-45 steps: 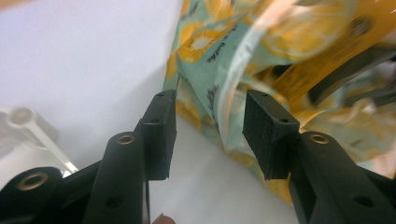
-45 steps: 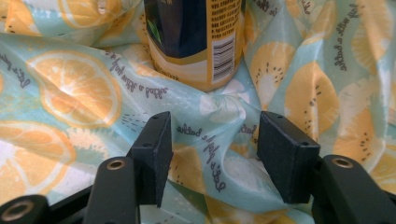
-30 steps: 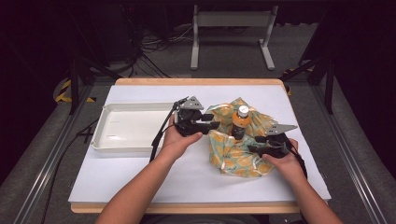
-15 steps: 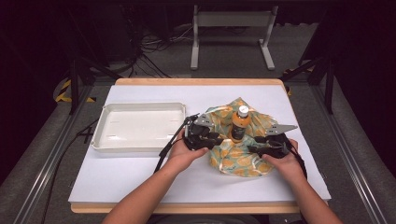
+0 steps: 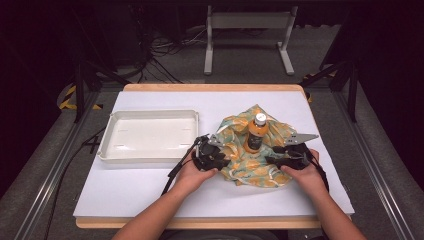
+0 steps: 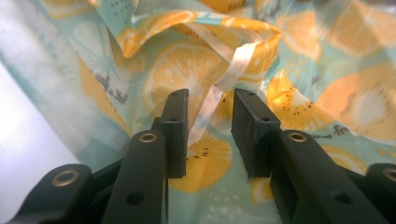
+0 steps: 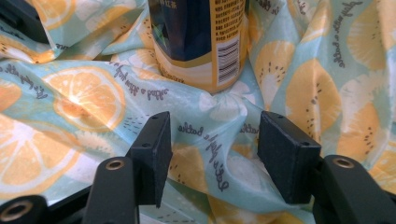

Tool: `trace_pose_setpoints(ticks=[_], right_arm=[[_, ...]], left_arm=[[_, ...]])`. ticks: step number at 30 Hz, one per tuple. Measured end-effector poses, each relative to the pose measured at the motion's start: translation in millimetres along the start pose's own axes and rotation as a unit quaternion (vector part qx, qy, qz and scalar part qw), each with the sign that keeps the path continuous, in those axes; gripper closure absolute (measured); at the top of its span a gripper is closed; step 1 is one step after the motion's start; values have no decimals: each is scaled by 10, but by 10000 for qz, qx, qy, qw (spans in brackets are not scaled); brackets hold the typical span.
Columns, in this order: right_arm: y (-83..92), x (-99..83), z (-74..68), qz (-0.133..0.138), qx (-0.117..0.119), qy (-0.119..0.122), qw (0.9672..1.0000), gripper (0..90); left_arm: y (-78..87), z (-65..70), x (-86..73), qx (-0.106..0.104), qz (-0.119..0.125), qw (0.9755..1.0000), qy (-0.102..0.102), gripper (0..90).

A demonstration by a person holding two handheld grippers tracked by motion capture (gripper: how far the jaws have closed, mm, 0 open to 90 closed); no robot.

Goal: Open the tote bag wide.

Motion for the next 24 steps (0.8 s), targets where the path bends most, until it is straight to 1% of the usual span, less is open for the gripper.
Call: trace_pose_setpoints(ticks=[1, 2, 3, 4, 7, 8, 10, 12, 13, 14, 16, 17, 18, 19, 20, 21, 22, 24], right_arm=[[-1, -1, 0, 0, 2, -2, 10000, 451], [-1, -1, 0, 0, 2, -2, 10000, 451], [-1, -2, 0, 0, 2, -1, 10000, 451], [-2, -3, 1, 0, 5, -1, 10000, 450], [-6, -6, 1, 1, 13, -3, 10000, 449], [-7, -6, 0, 0, 14, -4, 10000, 449], [-7, -5, -1, 1, 13, -2, 10000, 448], [-3, -5, -3, 2, 8, -1, 10000, 446], [-3, -5, -3, 4, 8, 1, 10000, 446], [-2, -6, -4, 13, 15, -2, 10000, 446], [-1, -5, -5, 16, 16, -1, 10000, 446], [-2, -5, -5, 18, 16, 0, 10000, 444], [-2, -5, -5, 18, 16, 0, 10000, 444], [-2, -5, -6, 19, 15, 5, 10000, 444], [-4, -7, -7, 21, 17, 11, 10000, 442], [-4, -9, -7, 23, 20, 9, 10000, 441], [-5, -9, -6, 26, 21, 9, 10000, 440], [-3, -9, -7, 40, 20, 13, 10000, 436]], left_arm=[[-10, 7, -34, 96, -40, 9999, -69, 667], [-10, 7, -34, 96, -40, 9999, -69, 666], [-11, 7, -53, 138, -66, 9998, -145, 666], [0, 6, -67, 148, -64, 9997, -168, 667], [10, 9, -76, 169, -80, 9997, -183, 666], [11, 13, -77, 208, -72, 9995, -212, 665], [23, 21, -75, 217, -45, 9995, -204, 645], [57, 29, -69, 183, 66, 9996, -225, 617], [91, 34, -61, 144, 153, 9994, -264, 606], [119, 45, -54, 125, 276, 9992, -256, 589], [184, 64, -39, 140, 444, 9984, -311, 531], [216, 75, -37, 129, 527, 9980, -326, 481], [216, 75, -37, 129, 527, 9980, -326, 451], [263, 86, -32, 79, 627, 9973, -370, 451], [301, 94, -30, 74, 675, 9969, -389, 416], [342, 102, -28, 64, 757, 9963, -402, 402], [400, 111, -20, 27, 884, 9951, -441, 387], [507, 126, 8, -30, 1159, 9920, -501, 377]])
Point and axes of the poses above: each handheld gripper's, and its own axes: y roughly backward along the jaws, x roughly out of its top, z roughly to its right, the point moved 1 cm from there along -y, roughly forward along the jaws, and after that the axes turned 5 degrees about x, right-handed, at the moved point
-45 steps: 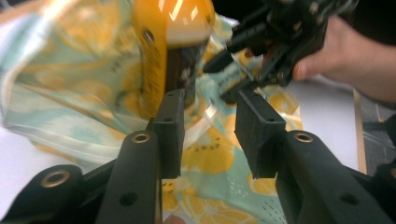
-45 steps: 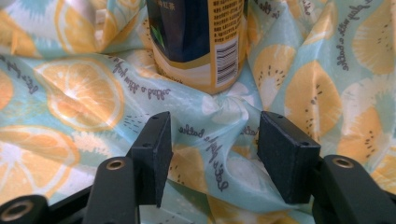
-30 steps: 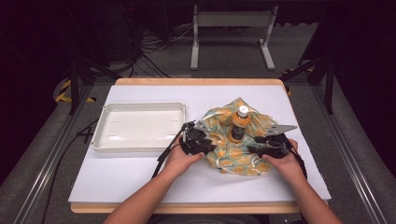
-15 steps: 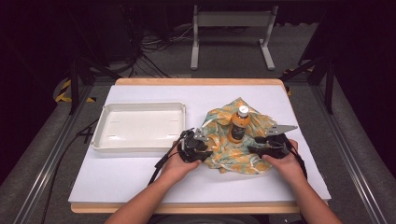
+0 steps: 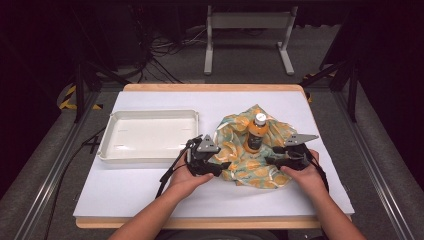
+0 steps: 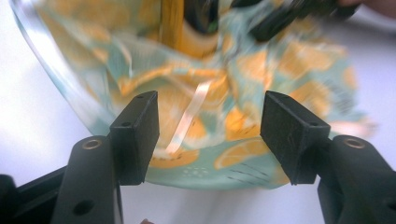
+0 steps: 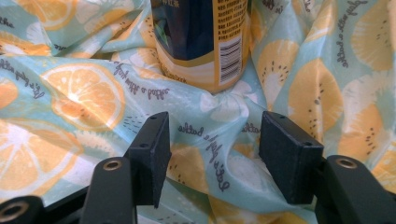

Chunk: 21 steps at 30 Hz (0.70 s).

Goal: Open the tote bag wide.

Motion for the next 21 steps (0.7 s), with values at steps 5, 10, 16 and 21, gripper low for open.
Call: trace_pose_setpoints(ticks=[5, 10, 16, 21], right_arm=[[9, 9, -10, 41, 4, 21, 10000, 422], [26, 21, -15, 115, 12, 52, 9999, 413], [50, 29, -17, 193, 27, 50, 9998, 407], [80, 40, -23, 288, 34, 55, 9996, 403]], left_arm=[[135, -14, 153, -95, 410, 9991, -112, 356], [183, -65, 282, -174, 626, 9978, -90, 349], [166, -127, 471, -335, 895, 9954, -12, 342], [95, -131, 619, -354, 1003, 9943, -26, 336]])
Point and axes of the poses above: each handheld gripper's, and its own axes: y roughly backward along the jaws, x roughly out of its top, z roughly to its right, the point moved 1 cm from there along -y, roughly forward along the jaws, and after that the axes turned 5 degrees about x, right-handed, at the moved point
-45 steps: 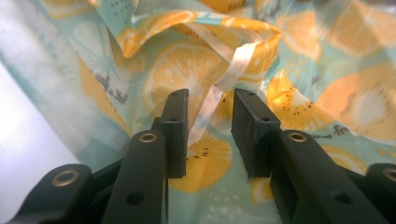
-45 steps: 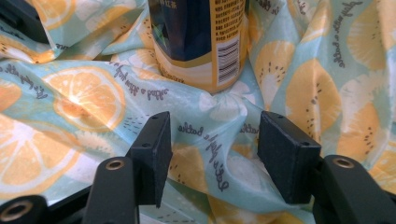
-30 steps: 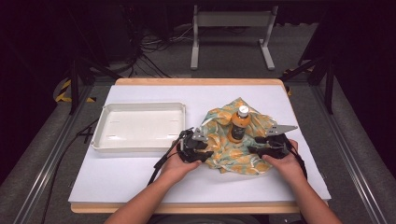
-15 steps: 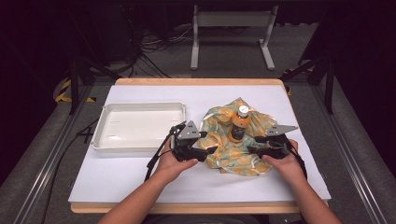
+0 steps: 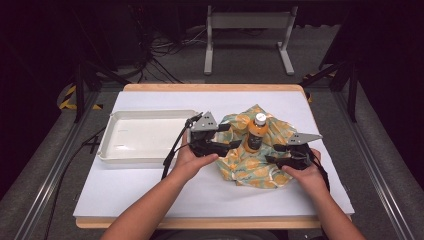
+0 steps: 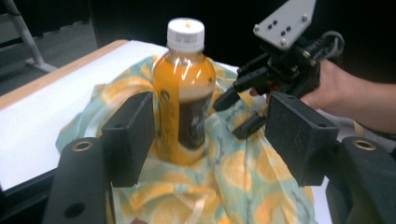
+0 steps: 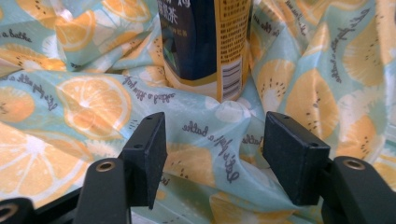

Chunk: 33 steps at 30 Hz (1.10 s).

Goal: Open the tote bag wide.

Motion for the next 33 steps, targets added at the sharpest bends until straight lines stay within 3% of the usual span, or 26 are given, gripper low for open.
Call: trace_pose_setpoints(ticks=[7, 12, 22, 27, 32, 33], right_arm=[[25, 5, -2, 81, 17, -1, 10000, 394], [41, -4, -5, 115, 8, 7, 9999, 383], [127, -12, 18, 245, -1, -56, 9997, 374], [148, -19, 26, 283, 1, -77, 9996, 374], [156, -15, 23, 309, 6, -61, 9995, 374], [161, -15, 24, 326, 13, -62, 9994, 374]], left_arm=[[-165, -5, 174, -44, 111, 9999, -78, 322], [-325, -27, 253, 58, 124, 9999, -13, 313], [-577, -162, 342, 16, 376, 9987, 350, 316], [-667, -197, 387, 25, 438, 9986, 279, 313], [-754, -223, 393, -59, 520, 9984, 233, 314], [-792, -241, 381, -157, 498, 9983, 257, 313]])
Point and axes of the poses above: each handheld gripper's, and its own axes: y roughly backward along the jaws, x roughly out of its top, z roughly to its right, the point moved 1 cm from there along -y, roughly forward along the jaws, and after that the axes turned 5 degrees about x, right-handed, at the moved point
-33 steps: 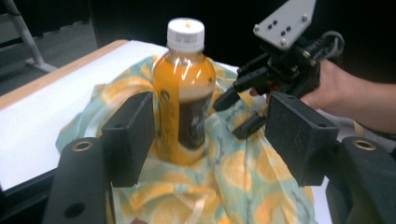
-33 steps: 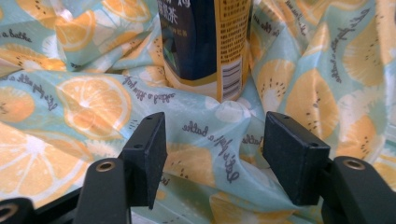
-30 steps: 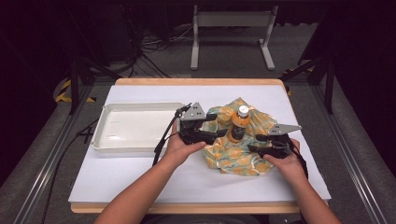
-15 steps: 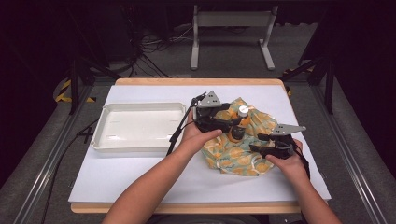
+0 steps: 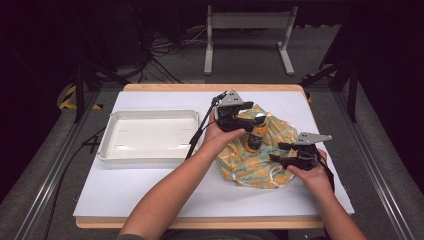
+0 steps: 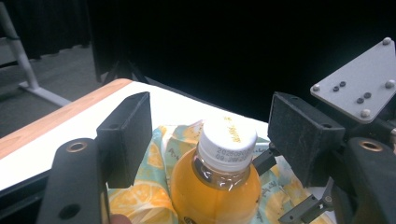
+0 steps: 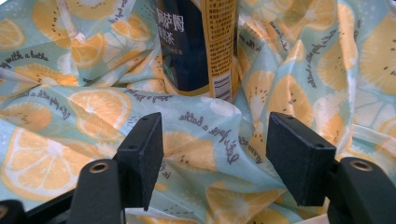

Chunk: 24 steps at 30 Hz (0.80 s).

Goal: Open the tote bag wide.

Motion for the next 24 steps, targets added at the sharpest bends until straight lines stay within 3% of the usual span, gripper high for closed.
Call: trace_pose_setpoints(ticks=[9, 15, 24], right_arm=[[10, -8, 7, 19, 11, -17, 10000, 373], [9, -8, 6, 18, 19, -14, 10000, 373], [11, -12, 7, 23, 21, -25, 10000, 373]], left_arm=[[-119, -7, -82, -254, -178, 9995, -15, 312], [-176, -12, -126, -268, -275, 9992, -76, 331], [-194, 20, -153, -206, -403, 9987, -229, 450]])
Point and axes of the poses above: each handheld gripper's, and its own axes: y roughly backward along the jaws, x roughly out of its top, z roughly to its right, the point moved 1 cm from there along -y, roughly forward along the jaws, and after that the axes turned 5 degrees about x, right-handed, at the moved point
